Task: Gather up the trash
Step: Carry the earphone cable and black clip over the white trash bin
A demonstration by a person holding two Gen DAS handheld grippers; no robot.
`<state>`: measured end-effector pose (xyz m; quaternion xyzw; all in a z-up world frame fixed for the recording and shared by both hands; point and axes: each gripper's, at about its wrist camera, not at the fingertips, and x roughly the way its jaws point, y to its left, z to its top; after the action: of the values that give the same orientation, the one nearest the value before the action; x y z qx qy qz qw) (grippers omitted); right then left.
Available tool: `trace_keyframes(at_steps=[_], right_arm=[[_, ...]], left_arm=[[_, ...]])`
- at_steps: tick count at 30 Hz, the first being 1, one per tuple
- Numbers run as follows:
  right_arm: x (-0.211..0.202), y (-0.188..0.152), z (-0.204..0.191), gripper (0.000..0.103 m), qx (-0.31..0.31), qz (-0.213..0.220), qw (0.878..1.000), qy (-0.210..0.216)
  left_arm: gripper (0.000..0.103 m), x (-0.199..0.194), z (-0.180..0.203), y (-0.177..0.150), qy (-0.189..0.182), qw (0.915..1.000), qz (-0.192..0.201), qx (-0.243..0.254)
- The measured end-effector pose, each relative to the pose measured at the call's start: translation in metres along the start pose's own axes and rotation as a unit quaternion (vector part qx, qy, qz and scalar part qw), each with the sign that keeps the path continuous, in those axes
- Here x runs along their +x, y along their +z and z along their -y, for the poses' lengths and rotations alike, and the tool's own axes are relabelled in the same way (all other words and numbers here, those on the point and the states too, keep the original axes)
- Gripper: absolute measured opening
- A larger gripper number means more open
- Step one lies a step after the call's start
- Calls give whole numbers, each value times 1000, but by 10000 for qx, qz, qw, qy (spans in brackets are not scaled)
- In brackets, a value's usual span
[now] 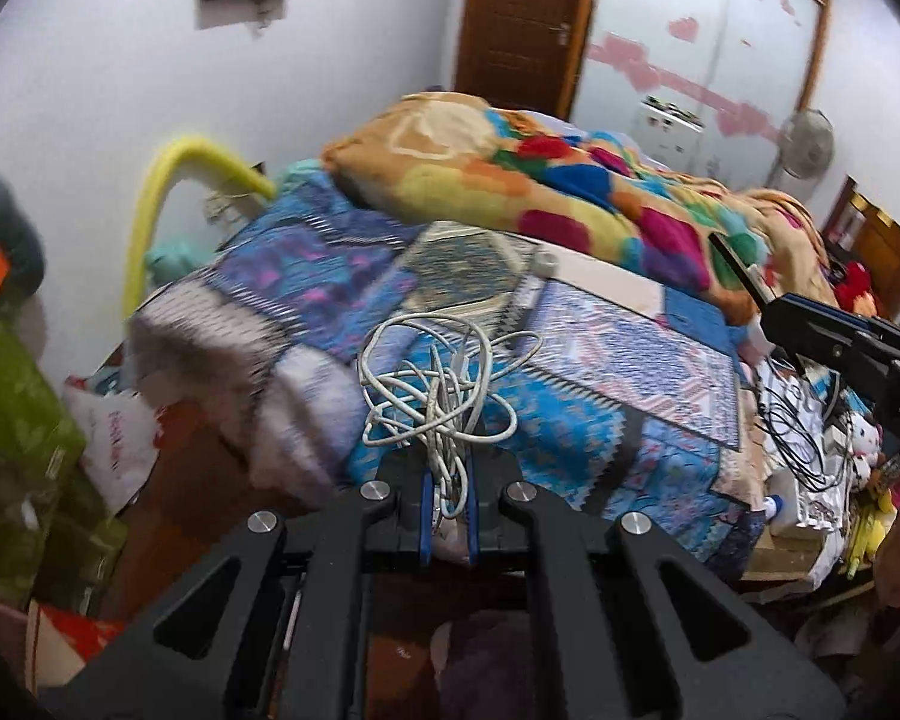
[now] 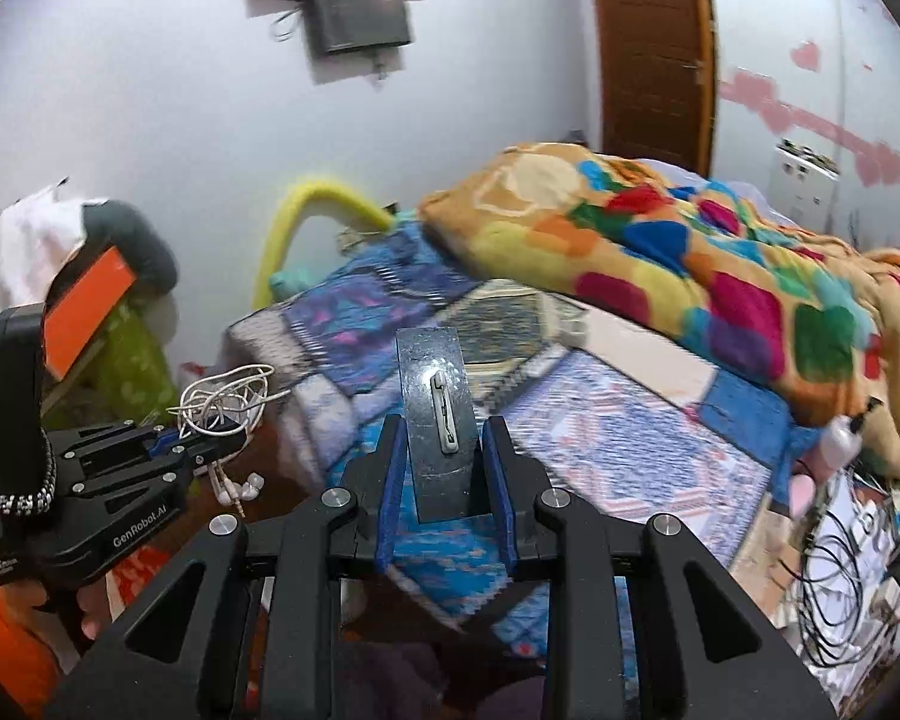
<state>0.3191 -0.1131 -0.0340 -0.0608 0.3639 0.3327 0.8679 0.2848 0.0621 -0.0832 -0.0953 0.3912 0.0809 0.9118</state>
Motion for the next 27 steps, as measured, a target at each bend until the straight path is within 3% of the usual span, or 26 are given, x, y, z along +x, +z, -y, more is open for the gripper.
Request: trace_keyframes(at_steps=[13, 19, 27], right_arm=[[61, -23, -99, 24, -654, -642, 9935, 680], [101, -39, -132, 24, -951, -1123, 9855, 850], [165, -70, -169, 24, -1272, -1996, 9665, 996]], left_arm=[[7, -9, -120, -65, 893, 9922, -319, -805], [7, 10, -156, -96, 1021, 9854, -694, -1168], [7, 53, -189, -137, 1093, 9699, -1378, -1684]])
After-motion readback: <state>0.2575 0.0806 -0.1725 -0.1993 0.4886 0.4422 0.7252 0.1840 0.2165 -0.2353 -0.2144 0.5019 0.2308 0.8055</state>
